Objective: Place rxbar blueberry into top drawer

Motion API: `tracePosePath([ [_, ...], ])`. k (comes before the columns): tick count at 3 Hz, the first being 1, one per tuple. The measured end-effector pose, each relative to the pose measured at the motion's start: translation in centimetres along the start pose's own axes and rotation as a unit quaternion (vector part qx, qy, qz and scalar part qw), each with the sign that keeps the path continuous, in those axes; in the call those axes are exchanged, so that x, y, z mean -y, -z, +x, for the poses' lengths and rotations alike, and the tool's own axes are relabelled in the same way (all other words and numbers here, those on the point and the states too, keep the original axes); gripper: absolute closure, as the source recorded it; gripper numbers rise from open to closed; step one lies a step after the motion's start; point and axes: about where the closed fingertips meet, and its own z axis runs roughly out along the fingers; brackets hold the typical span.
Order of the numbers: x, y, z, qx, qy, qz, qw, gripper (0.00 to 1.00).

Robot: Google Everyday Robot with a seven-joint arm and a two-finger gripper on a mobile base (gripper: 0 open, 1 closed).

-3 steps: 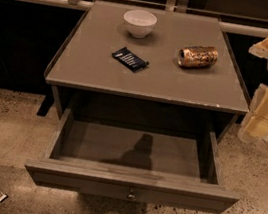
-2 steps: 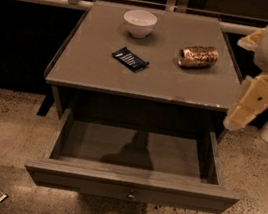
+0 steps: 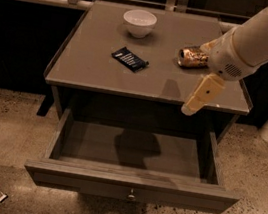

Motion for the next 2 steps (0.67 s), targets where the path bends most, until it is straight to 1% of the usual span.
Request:
tracePosePath([
  [1,0.24,-0.55,0.13,0.002,-0.002,0.000,1.0000,0.00],
  [2,0.02,-0.27,0.04,0.006,-0.006,0.012,0.9999,0.00],
])
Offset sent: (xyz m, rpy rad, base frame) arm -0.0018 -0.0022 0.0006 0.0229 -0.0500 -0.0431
